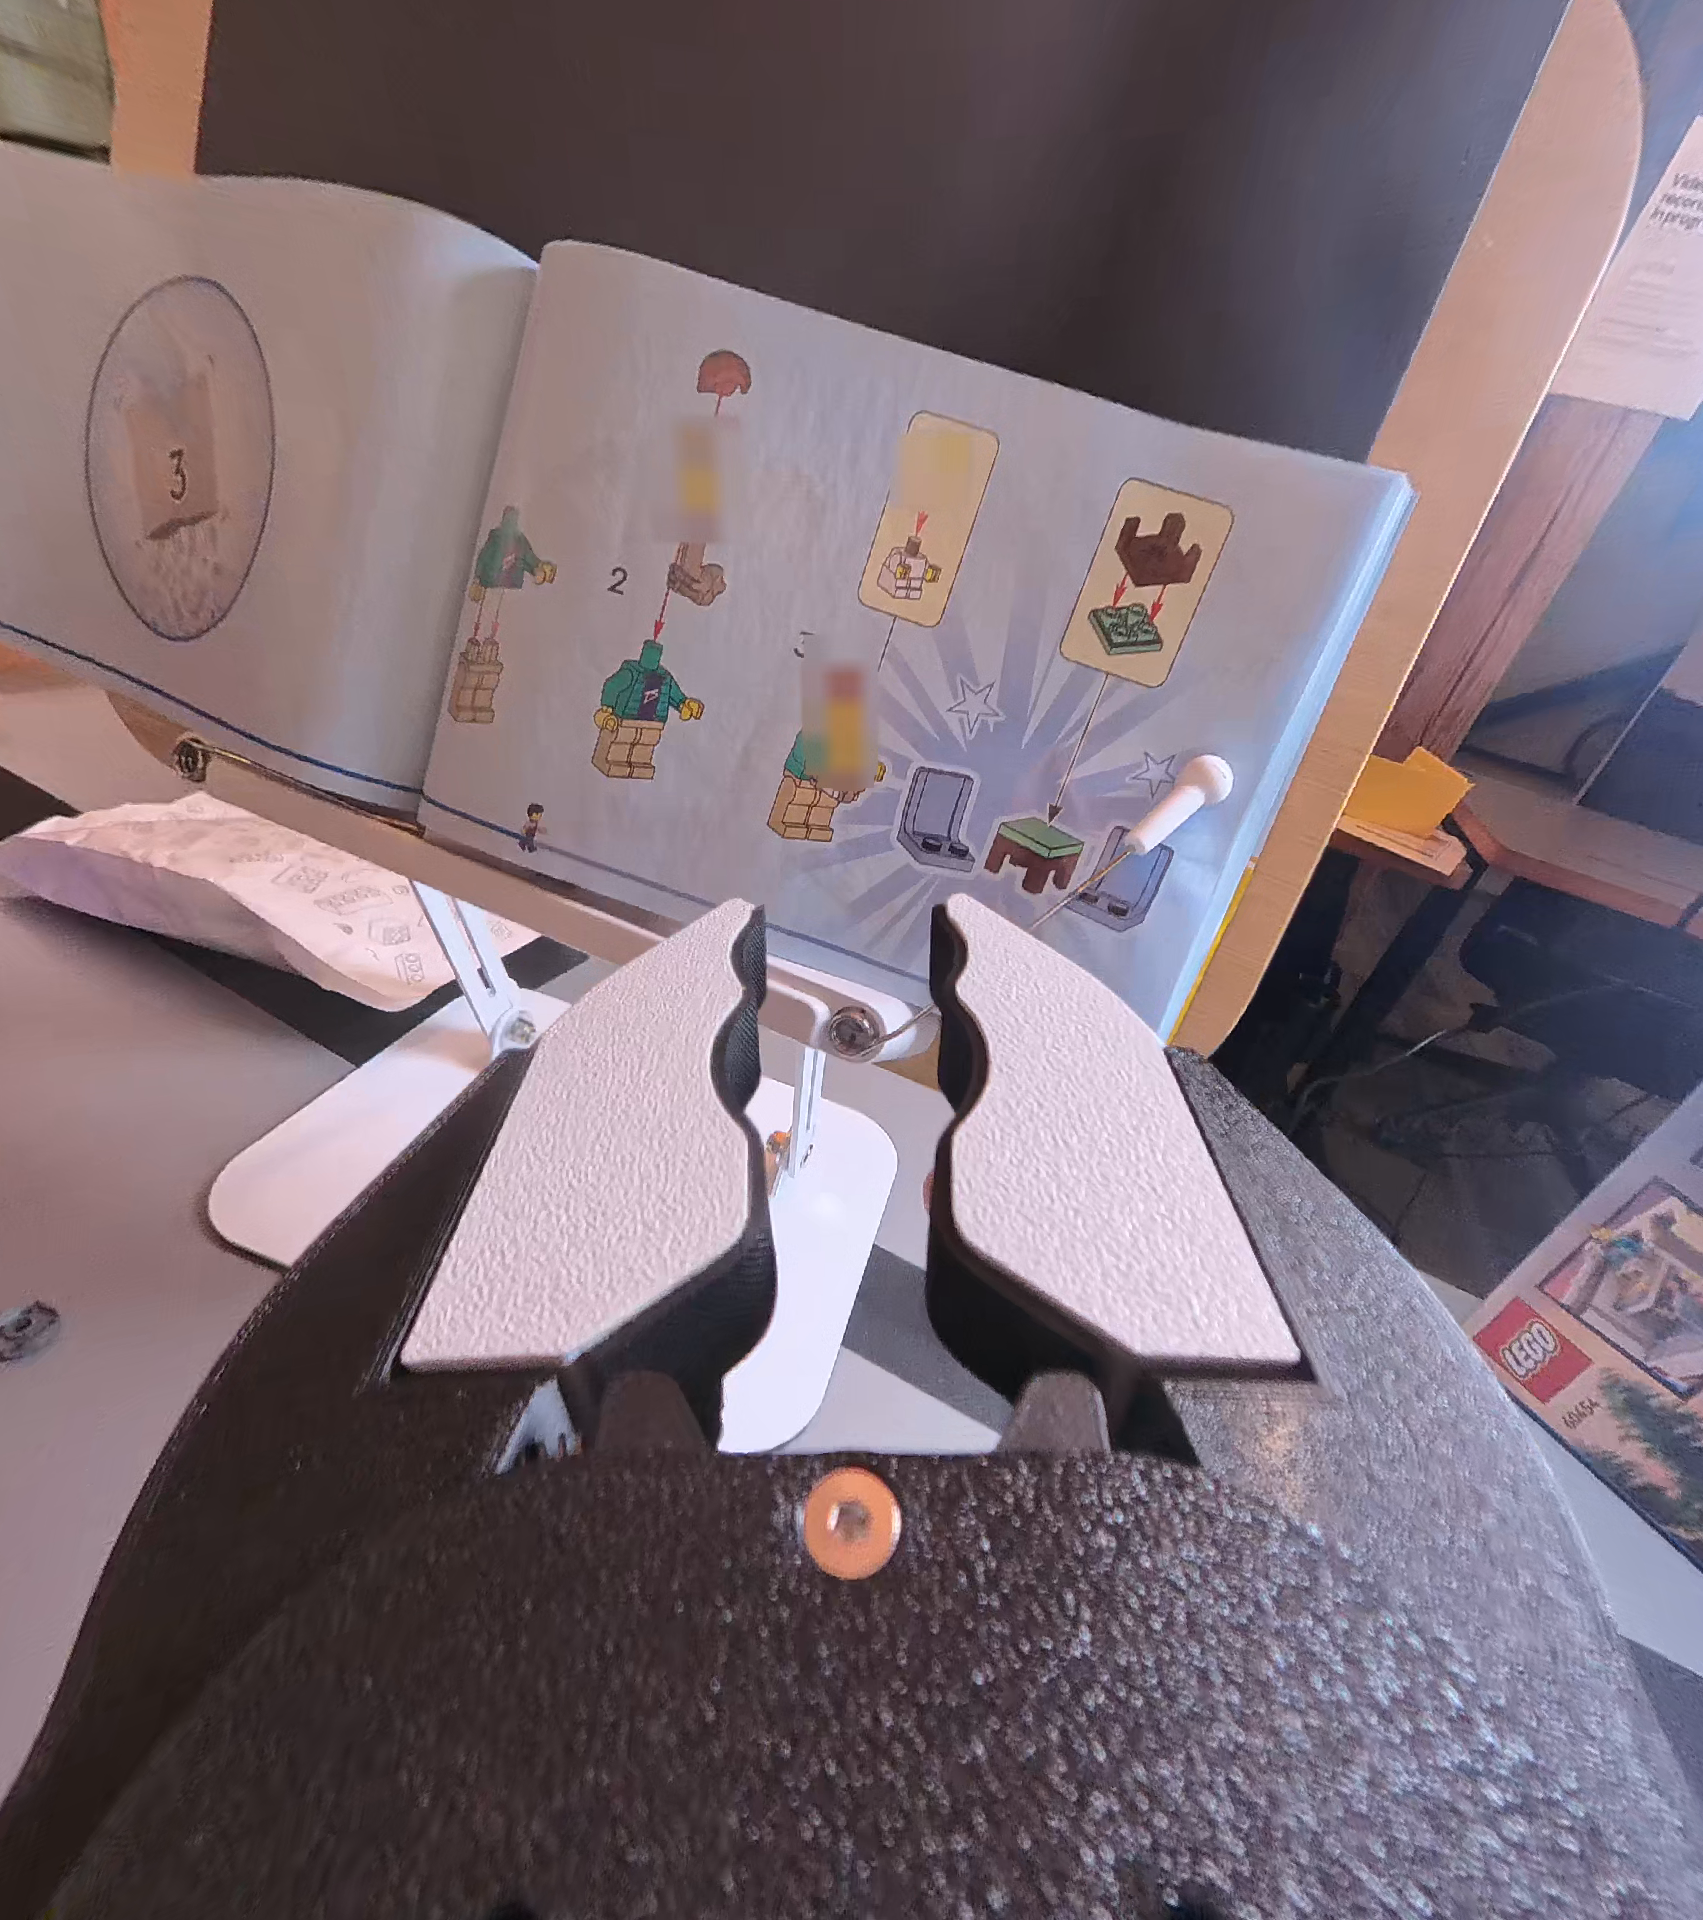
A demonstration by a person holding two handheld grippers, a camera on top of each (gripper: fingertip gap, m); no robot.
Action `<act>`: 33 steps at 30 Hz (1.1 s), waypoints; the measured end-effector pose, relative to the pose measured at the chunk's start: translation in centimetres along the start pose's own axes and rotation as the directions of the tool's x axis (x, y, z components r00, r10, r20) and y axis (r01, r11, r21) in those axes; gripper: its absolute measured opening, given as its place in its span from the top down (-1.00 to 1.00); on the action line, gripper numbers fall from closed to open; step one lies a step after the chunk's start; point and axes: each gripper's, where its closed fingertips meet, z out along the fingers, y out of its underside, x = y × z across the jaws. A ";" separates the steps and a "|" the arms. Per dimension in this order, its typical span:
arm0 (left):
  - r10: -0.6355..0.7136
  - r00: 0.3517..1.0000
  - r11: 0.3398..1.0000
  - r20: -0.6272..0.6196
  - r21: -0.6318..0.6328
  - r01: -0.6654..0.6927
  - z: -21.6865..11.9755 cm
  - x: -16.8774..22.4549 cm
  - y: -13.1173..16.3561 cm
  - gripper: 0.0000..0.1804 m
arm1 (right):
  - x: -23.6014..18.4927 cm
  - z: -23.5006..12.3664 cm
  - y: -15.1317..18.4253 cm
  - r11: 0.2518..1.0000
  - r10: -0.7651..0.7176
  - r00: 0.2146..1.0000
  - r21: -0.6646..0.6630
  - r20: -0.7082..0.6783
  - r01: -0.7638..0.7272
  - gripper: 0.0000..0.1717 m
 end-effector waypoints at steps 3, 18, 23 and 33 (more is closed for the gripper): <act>-0.007 1.000 1.000 -0.016 0.002 0.007 0.0 0.2 0.0 0.58 | 0.1 -0.1 0.5 1.000 -0.018 1.000 -0.011 -0.010 0.018 0.65; -0.015 0.999 1.000 -0.031 -0.002 0.015 0.1 0.3 0.1 0.63 | 5.1 3.4 -6.2 0.987 -0.154 0.977 0.019 -0.144 0.159 0.97; -0.021 0.999 1.000 -0.031 -0.003 0.021 0.1 0.3 0.2 0.64 | 5.5 3.2 -4.4 0.990 -0.139 0.980 -0.025 -0.144 0.137 0.99; -0.019 0.999 1.000 -0.033 -0.016 0.019 0.2 0.3 0.5 0.64 | 3.8 1.5 0.4 0.983 -0.171 0.980 -0.085 -0.098 0.163 0.99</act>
